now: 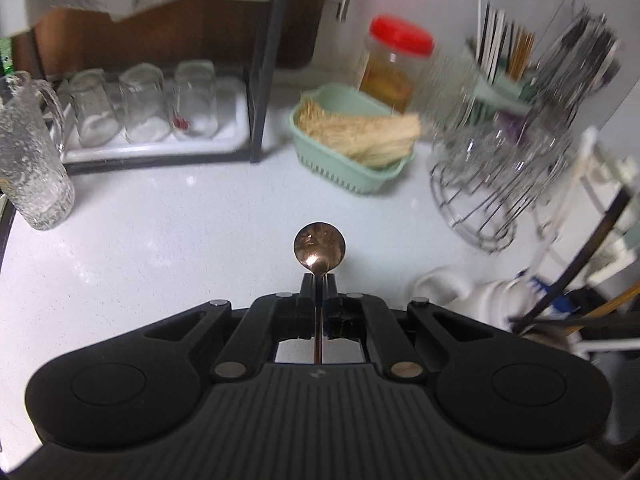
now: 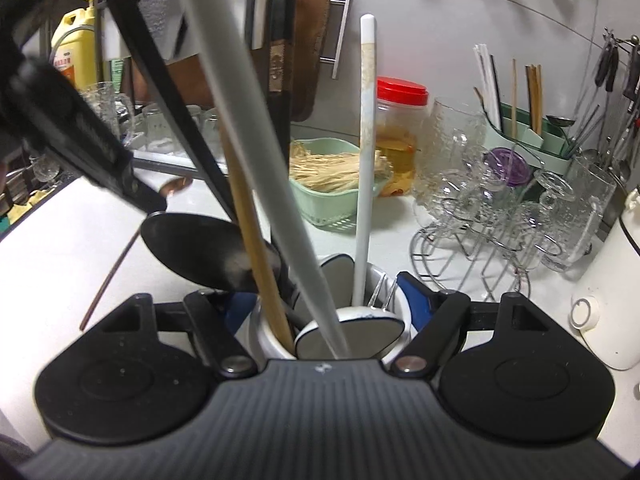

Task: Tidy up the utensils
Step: 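Lift the copper spoon with the left gripper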

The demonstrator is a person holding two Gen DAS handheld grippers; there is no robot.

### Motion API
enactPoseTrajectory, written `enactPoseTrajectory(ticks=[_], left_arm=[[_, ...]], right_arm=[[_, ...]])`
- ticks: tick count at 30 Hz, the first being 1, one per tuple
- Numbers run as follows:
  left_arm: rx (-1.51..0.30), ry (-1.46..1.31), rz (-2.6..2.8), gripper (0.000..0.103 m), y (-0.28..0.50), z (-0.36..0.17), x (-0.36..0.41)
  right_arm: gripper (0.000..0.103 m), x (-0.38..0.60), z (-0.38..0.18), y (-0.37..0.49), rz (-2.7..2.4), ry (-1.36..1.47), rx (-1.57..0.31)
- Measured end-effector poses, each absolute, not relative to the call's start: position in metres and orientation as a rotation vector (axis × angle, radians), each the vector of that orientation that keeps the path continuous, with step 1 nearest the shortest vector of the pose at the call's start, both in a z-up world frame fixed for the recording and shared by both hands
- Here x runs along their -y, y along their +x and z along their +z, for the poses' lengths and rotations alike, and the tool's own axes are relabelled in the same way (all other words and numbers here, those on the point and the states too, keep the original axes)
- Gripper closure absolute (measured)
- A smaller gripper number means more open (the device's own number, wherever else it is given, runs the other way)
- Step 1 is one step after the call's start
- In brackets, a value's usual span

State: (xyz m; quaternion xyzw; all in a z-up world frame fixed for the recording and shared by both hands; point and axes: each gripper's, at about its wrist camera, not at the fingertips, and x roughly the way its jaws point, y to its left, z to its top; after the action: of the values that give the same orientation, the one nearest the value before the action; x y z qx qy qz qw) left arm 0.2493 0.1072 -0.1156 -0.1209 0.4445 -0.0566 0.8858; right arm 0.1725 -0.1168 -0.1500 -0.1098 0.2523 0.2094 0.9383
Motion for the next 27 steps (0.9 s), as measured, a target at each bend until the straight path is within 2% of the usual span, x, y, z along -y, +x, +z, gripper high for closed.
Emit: enactPoseTrajectory(ticks=[12,27], left_arm=[[-0.763,-0.331,-0.195,0.1,0.237,-0.057,-0.121],[-0.563,-0.315,-0.38,0.1,0.245,0.019,-0.088]], right_arm=[[0.025,0.096,-0.152,0.171,0.515,-0.253,-0.495],[0.025,0.088,-0.153,0.173,0.594,-0.283,-0.492]])
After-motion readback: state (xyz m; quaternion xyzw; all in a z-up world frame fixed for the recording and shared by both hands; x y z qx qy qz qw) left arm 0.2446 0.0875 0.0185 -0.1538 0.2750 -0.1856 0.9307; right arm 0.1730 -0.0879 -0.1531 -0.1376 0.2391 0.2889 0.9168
